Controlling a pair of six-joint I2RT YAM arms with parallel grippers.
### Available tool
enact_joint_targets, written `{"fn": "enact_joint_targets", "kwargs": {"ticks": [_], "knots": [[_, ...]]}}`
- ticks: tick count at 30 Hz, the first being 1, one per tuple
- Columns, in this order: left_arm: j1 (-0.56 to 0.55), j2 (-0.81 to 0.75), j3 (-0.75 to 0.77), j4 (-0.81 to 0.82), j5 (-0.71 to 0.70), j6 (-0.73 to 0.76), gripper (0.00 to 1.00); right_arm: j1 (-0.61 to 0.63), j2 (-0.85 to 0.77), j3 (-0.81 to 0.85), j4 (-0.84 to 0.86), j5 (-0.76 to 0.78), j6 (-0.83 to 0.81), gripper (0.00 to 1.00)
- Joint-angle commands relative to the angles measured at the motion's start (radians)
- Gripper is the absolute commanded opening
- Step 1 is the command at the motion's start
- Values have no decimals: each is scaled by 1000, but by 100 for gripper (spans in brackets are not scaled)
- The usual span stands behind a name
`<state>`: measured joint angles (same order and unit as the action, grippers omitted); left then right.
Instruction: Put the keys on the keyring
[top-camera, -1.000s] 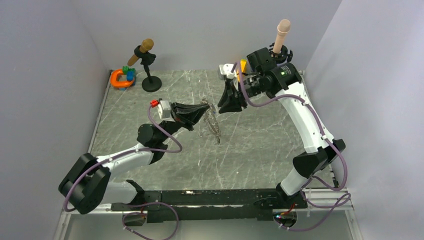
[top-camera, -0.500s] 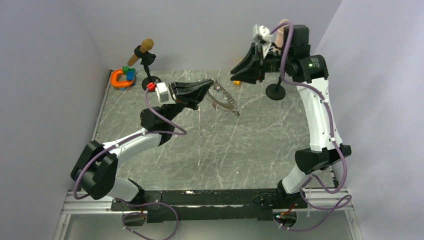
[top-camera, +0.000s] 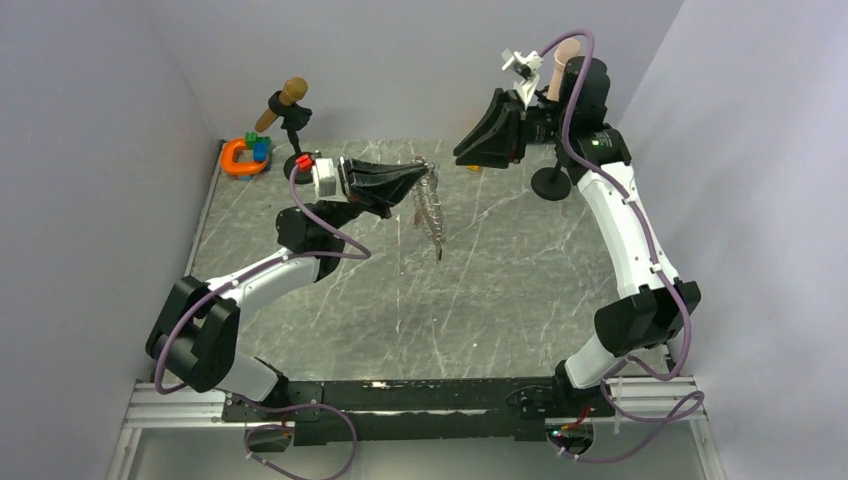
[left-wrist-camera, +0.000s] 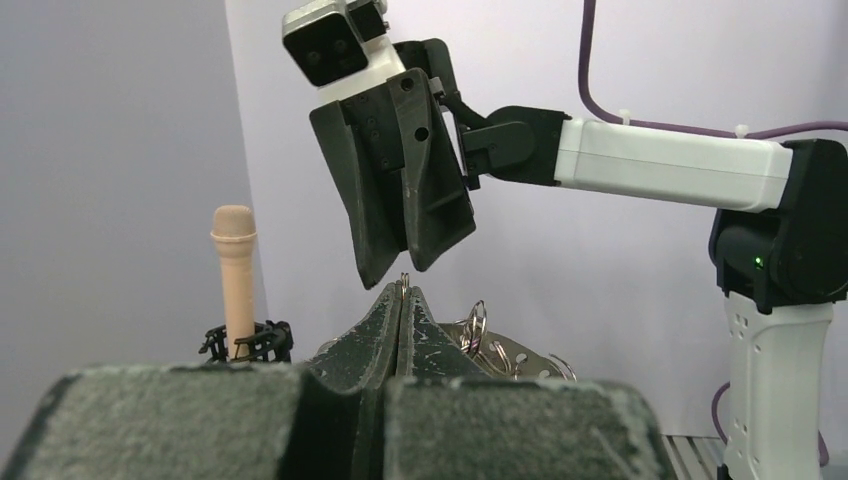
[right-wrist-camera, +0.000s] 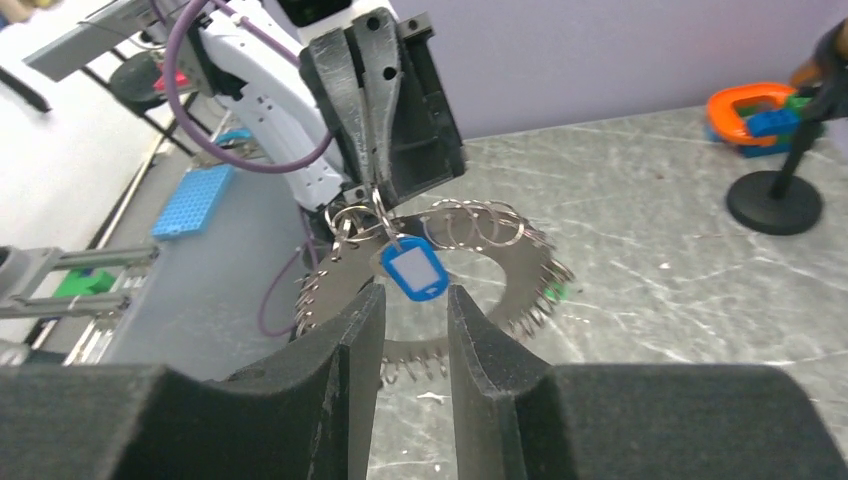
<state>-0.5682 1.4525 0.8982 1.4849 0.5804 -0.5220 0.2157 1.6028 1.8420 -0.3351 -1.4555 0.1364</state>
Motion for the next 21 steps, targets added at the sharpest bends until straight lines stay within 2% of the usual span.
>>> {"fn": "enact_joint_targets", "kwargs": {"ticks": [1,11,21], "knots": [[14,-15,39,133,61,-39,0,27,-65,-38,68,-49,43,34],[13,-15,26,133,73,-71,0,77,-67,-71,94,-39,54,36],[13,-20,23,124,74,-76,0,98,-77,-108,98,-39,52,34]]}}
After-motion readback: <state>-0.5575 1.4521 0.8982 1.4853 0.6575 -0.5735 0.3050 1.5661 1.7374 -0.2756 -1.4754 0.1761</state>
